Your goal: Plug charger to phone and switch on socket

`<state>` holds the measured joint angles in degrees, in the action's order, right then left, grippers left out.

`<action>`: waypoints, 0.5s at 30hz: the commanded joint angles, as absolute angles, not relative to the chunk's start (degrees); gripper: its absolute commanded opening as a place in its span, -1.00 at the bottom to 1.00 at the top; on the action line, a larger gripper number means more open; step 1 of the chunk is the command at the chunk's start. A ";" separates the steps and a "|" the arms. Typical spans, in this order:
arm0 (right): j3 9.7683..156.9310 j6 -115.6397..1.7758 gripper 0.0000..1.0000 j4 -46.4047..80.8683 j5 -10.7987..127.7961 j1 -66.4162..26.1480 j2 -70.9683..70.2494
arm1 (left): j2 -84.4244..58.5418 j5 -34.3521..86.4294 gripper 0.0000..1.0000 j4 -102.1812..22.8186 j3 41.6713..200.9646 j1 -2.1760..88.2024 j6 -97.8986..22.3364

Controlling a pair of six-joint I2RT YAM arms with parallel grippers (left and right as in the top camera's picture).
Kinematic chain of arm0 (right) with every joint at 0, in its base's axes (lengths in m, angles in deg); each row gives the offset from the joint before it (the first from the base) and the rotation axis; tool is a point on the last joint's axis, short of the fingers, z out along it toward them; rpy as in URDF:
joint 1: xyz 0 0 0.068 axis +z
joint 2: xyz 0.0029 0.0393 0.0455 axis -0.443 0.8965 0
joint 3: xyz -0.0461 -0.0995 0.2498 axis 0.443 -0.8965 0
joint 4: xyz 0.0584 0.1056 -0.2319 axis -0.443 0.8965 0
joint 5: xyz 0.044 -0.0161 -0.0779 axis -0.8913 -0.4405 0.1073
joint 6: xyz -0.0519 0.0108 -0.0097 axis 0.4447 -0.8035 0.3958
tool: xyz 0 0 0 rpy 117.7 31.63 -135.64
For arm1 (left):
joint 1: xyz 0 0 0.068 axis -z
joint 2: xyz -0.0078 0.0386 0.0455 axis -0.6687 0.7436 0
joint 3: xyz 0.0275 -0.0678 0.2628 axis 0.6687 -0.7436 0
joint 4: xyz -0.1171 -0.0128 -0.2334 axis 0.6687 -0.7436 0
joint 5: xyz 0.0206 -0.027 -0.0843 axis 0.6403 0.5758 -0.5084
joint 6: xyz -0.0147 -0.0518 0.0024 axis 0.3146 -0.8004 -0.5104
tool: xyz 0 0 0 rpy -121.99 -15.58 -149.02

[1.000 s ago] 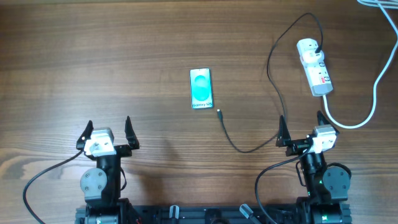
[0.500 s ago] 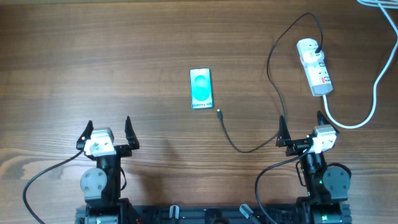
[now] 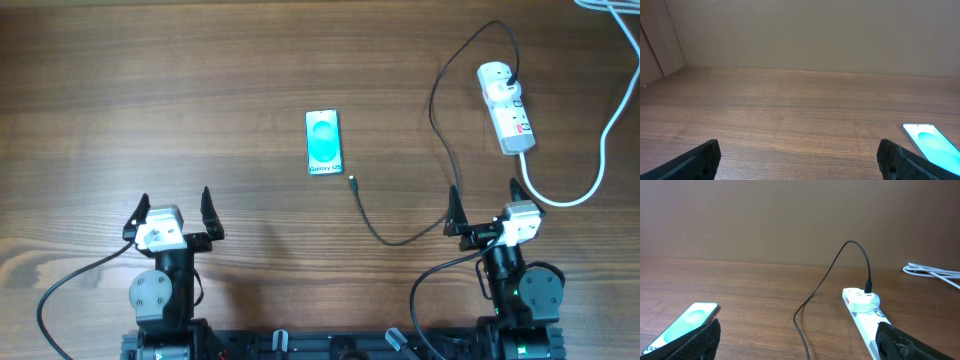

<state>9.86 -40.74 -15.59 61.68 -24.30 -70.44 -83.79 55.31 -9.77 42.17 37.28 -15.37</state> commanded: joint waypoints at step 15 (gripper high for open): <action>9.79 -40.06 1.00 -15.70 62.09 -23.99 -70.60 | -83.99 5.30 1.00 21.40 41.89 36.82 -32.70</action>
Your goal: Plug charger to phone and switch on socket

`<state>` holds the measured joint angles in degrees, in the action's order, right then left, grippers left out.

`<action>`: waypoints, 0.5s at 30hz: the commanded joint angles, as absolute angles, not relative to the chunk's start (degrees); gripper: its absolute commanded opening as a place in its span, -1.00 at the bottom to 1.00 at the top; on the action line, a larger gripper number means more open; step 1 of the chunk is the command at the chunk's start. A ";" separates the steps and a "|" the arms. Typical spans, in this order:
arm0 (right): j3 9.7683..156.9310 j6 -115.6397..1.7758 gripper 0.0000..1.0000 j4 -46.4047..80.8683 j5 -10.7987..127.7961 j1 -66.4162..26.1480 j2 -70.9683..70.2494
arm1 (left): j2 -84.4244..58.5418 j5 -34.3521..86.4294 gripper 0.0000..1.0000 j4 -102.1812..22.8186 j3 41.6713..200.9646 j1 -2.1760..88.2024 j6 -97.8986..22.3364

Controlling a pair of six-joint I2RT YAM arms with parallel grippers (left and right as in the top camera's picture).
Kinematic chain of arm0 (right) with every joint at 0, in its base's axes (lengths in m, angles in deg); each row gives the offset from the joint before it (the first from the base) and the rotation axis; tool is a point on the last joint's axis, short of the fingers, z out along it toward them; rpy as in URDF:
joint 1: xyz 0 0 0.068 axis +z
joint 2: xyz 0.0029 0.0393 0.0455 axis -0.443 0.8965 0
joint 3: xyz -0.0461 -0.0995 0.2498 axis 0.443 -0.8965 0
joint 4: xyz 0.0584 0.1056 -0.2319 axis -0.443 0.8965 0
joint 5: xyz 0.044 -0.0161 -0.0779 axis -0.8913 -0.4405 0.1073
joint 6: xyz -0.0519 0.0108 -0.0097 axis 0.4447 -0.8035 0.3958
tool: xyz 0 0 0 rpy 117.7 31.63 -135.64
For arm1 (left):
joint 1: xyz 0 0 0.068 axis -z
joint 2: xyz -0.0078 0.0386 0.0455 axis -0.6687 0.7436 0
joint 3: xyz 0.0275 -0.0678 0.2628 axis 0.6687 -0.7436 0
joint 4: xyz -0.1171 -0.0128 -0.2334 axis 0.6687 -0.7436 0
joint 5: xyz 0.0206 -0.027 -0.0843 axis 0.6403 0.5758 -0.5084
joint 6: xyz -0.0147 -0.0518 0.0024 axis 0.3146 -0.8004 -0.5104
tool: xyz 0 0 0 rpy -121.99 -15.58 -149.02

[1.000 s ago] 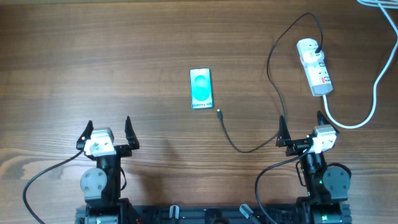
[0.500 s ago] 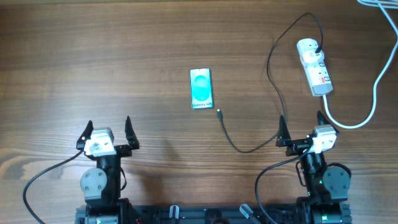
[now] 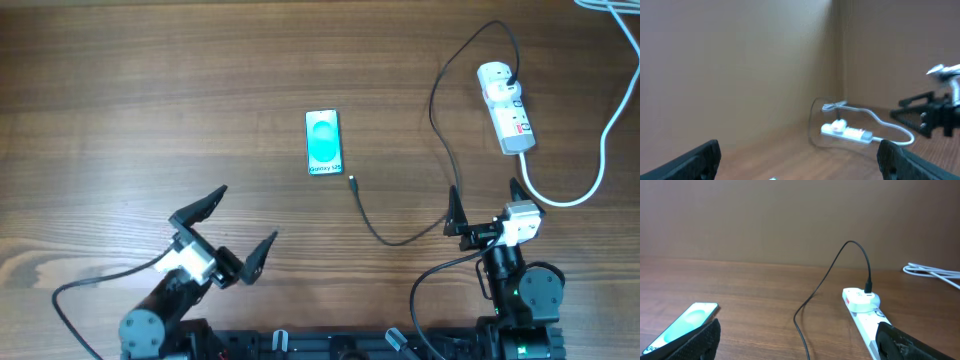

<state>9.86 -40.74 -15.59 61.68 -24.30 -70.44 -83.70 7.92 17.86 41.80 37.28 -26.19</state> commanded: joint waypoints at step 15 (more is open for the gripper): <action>9.77 -40.04 1.00 -15.70 62.09 -23.99 -70.60 | -60.62 6.35 1.00 -12.26 79.29 36.82 -35.21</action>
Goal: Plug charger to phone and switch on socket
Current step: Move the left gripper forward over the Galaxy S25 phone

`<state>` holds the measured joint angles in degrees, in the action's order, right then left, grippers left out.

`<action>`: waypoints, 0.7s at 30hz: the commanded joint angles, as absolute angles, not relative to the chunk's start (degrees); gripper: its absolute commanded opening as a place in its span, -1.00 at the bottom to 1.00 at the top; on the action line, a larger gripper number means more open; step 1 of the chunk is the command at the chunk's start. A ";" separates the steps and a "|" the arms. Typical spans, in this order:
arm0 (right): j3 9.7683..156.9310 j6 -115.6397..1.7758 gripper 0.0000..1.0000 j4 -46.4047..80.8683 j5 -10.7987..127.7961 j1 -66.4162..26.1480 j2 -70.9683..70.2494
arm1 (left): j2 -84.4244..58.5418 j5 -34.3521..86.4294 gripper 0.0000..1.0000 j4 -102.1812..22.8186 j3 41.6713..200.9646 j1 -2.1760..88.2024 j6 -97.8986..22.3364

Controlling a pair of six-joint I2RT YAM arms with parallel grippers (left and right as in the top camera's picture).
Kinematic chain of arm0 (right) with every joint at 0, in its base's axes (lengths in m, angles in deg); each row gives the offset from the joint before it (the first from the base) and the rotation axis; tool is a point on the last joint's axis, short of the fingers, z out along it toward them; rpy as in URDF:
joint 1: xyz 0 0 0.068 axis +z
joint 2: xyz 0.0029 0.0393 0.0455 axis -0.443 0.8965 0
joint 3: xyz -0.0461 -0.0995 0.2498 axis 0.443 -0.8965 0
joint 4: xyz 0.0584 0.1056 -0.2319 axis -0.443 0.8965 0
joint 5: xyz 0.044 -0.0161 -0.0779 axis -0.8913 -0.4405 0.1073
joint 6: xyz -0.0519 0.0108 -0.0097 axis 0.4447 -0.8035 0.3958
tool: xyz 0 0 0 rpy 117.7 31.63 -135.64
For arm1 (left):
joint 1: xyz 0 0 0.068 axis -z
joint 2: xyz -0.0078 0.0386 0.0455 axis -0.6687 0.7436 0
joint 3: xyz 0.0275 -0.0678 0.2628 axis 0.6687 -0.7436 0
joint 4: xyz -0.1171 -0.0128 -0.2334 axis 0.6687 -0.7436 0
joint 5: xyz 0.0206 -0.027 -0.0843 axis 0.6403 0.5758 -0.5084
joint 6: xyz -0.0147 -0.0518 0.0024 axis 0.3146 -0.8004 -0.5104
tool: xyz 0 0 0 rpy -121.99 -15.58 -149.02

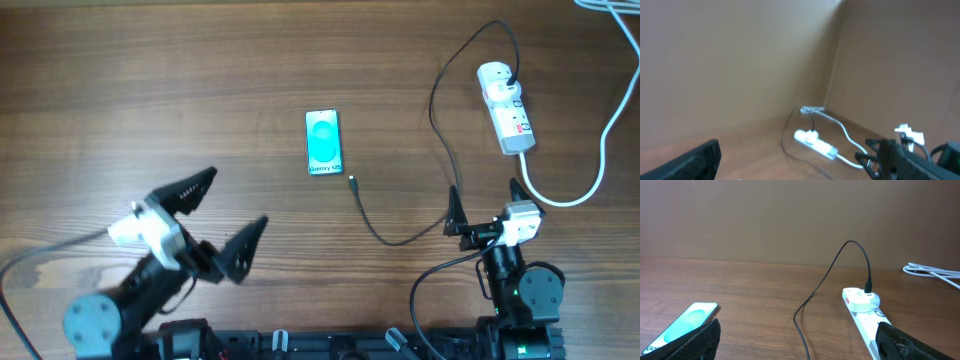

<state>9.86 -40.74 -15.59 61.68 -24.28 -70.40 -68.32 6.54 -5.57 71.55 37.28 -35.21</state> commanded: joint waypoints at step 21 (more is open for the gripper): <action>9.79 -40.06 0.99 -15.70 62.09 -23.99 -70.60 | -40.14 32.97 1.00 -45.29 99.37 41.34 -28.90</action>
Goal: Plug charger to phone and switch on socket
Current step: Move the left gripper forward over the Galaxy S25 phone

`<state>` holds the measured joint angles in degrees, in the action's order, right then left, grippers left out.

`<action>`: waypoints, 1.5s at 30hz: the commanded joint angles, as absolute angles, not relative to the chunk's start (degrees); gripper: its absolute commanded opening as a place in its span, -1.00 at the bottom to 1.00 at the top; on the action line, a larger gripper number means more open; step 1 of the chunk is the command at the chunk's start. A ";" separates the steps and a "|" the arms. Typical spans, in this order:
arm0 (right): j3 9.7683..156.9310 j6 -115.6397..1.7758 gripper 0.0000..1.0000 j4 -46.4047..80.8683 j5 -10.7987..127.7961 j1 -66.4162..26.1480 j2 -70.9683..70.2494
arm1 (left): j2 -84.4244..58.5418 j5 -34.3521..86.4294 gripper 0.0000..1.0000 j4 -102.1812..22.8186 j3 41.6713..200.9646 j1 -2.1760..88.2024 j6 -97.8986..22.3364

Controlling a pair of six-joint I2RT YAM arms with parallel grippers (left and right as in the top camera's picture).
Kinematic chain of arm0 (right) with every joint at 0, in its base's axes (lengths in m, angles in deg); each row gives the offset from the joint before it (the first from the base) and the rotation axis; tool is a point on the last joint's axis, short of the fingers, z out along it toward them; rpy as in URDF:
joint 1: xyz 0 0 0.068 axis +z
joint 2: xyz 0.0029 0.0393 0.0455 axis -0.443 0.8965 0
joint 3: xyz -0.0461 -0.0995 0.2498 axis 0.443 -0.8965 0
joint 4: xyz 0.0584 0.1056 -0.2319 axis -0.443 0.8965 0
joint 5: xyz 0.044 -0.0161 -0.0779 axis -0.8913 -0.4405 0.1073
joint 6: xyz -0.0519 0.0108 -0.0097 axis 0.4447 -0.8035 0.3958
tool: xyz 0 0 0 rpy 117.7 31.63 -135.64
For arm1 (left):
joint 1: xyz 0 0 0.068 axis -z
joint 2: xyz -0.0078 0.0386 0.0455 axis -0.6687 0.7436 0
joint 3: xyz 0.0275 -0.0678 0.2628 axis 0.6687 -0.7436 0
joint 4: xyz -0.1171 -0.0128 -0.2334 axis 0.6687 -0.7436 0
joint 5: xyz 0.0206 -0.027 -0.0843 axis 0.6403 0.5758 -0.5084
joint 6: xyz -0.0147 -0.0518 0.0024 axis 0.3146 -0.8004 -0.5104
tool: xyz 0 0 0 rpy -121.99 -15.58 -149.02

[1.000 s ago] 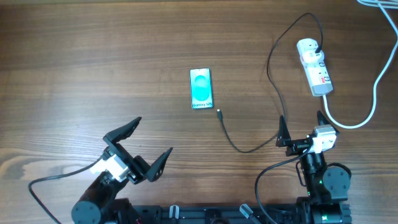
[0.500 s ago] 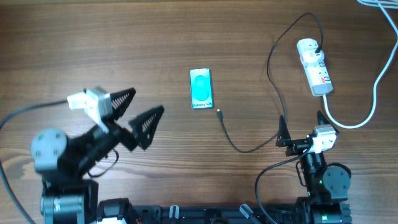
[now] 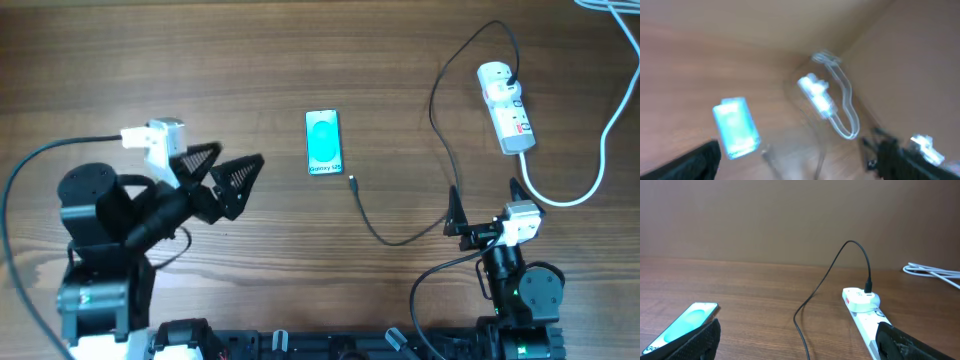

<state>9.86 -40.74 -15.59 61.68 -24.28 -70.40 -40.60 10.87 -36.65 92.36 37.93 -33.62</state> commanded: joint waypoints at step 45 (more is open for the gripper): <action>9.77 -40.06 1.00 -15.70 62.09 -23.99 -70.60 | 7.90 54.10 1.00 -46.18 109.71 70.94 -51.52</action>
